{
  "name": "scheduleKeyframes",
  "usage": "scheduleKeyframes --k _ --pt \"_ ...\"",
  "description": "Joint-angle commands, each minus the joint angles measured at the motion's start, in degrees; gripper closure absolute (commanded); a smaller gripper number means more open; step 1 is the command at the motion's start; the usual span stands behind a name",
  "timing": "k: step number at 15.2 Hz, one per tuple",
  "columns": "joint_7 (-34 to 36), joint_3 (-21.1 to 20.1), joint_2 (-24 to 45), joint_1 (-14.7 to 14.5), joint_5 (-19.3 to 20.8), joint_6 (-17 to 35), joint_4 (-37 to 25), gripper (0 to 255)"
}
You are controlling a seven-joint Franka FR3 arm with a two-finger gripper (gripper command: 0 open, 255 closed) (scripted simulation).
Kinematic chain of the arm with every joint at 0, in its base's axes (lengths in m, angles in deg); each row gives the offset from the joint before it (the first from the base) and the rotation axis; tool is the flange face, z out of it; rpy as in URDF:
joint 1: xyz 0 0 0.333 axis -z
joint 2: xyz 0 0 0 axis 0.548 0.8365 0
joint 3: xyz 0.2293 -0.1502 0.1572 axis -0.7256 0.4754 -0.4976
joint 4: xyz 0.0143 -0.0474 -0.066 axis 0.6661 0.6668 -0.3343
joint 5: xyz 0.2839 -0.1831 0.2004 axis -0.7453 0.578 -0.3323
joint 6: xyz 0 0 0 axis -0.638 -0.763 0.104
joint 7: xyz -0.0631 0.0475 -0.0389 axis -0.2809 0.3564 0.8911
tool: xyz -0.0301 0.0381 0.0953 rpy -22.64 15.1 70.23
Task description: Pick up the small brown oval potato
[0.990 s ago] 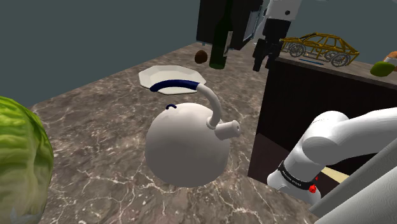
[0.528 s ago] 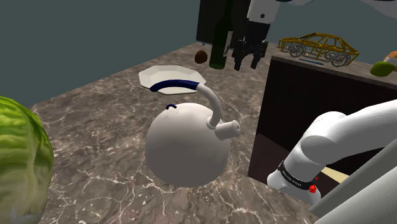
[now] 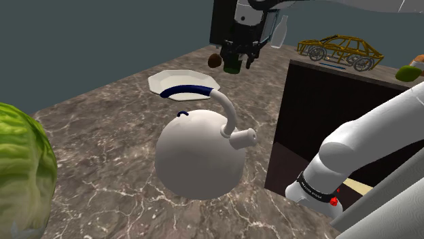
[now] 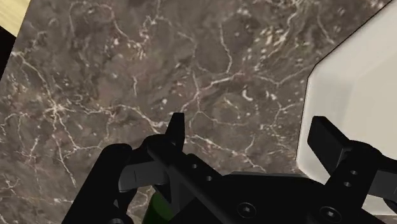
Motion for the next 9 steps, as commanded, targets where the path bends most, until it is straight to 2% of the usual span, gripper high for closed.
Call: scheduleKeyframes --k 1,9 --pt "4.86 -1.32 3.71 1.09 1.67 2.09 -2.15 0" --pt "23.15 -4.12 20.60 3.77 11.21 3.79 -17.58 0"
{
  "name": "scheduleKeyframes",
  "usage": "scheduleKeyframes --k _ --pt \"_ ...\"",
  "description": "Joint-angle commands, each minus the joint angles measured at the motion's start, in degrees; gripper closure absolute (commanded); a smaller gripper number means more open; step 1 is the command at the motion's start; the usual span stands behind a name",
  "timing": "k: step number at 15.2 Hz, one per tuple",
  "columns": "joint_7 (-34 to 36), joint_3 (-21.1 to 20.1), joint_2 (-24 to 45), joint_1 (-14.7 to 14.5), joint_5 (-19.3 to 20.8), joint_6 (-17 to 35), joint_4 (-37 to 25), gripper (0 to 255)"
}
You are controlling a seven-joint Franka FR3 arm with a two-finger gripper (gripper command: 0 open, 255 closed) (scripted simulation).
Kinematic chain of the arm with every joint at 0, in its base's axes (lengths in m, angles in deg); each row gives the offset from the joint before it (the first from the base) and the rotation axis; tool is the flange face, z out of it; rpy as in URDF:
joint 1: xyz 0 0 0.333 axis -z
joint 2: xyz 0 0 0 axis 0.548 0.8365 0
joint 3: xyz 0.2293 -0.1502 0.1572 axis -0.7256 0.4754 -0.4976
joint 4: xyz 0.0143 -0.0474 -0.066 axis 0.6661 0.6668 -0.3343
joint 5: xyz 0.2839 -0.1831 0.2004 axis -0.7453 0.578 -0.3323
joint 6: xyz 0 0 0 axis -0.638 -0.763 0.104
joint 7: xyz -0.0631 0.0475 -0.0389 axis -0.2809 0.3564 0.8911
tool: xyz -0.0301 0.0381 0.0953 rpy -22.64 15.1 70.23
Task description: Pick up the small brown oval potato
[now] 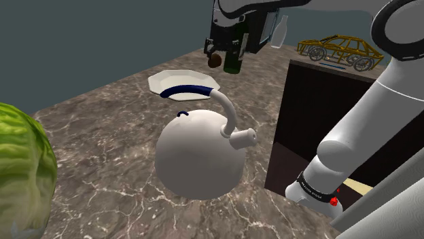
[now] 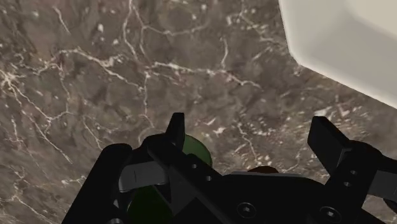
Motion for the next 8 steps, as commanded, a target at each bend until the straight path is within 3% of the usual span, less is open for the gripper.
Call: scheduleKeyframes --k 1,8 --pt "4.44 -0.10 4.30 0.31 2.69 -0.49 -4.65 0" --pt "16.94 1.98 19.68 -0.91 10.96 -5.15 -23.84 0"
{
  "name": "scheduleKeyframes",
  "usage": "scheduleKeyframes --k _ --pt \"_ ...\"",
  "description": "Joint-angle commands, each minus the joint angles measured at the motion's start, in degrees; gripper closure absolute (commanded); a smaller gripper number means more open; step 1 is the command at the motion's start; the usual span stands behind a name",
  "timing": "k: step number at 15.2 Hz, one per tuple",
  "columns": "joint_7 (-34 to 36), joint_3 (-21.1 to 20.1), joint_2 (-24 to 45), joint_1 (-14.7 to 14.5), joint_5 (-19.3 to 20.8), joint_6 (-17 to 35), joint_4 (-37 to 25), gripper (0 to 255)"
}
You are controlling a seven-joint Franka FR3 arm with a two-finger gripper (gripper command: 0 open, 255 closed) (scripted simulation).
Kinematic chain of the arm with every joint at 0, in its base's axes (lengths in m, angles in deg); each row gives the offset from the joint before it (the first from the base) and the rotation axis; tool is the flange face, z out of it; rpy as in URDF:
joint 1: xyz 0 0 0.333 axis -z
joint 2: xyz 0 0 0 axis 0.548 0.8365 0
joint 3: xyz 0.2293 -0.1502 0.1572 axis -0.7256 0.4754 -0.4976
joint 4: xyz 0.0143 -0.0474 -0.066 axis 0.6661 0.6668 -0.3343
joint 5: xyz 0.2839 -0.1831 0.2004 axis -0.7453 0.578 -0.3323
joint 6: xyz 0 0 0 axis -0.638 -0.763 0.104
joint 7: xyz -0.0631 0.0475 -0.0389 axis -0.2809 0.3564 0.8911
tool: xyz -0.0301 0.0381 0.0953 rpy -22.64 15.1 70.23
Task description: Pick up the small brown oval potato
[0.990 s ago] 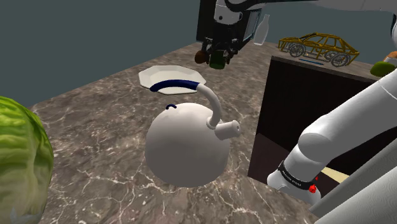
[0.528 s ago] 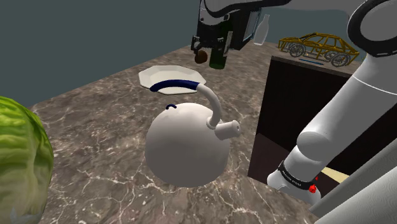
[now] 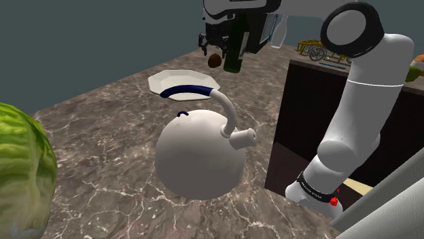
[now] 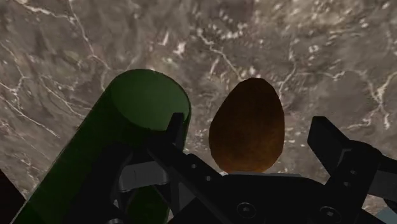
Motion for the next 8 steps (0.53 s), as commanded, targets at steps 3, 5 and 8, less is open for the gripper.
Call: scheduleKeyframes --k 3,5,8 --pt "3.33 1.15 3.93 -0.30 2.00 -0.07 -3.83 0" --pt "3.76 1.17 3.75 -0.15 2.04 1.47 -2.05 0" --pt "4.40 1.22 3.61 0.04 2.16 3.72 0.42 0"
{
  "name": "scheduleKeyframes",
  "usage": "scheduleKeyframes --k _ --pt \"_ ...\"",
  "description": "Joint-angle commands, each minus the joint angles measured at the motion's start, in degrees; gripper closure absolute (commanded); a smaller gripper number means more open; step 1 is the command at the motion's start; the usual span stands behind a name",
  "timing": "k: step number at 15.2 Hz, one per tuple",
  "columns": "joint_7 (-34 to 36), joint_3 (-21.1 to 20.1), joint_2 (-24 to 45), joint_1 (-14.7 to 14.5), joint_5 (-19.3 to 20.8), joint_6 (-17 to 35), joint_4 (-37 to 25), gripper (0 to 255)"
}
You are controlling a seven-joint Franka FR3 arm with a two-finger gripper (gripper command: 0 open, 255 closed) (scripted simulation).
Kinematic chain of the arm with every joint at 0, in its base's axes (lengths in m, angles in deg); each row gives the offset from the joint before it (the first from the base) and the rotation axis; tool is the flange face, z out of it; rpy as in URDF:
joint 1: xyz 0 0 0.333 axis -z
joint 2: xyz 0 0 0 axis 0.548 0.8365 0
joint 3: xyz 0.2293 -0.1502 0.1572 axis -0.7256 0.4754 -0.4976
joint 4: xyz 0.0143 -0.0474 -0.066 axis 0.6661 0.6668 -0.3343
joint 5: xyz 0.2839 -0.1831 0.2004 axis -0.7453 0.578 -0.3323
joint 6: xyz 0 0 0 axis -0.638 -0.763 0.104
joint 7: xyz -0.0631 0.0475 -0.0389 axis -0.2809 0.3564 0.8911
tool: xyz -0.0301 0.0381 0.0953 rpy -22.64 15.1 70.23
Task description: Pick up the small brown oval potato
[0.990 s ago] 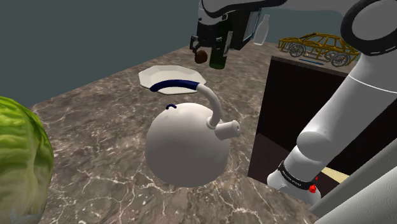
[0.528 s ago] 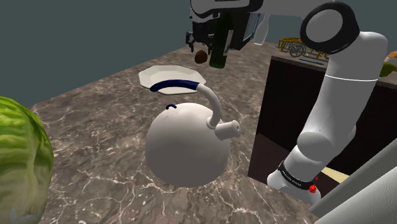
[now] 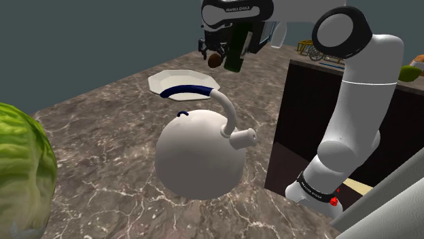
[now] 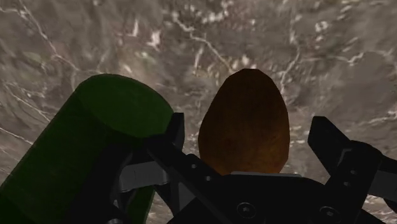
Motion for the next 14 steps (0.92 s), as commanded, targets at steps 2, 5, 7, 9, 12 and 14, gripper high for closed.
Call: scheduleKeyframes --k 2,5,7,9,12,14 --pt "0.35 0.10 0.21 0.15 0.13 1.13 1.14 0" --pt "0.34 0.09 0.34 0.14 0.16 1.08 0.95 255" --pt "0.42 0.07 0.50 0.04 0.20 0.94 0.70 255" --pt "0.47 0.06 0.21 0.09 0.16 1.14 1.19 255" --pt "0.43 0.07 0.30 0.09 0.17 1.08 1.03 255" --pt "0.14 0.05 0.23 0.11 0.09 0.39 0.35 255"
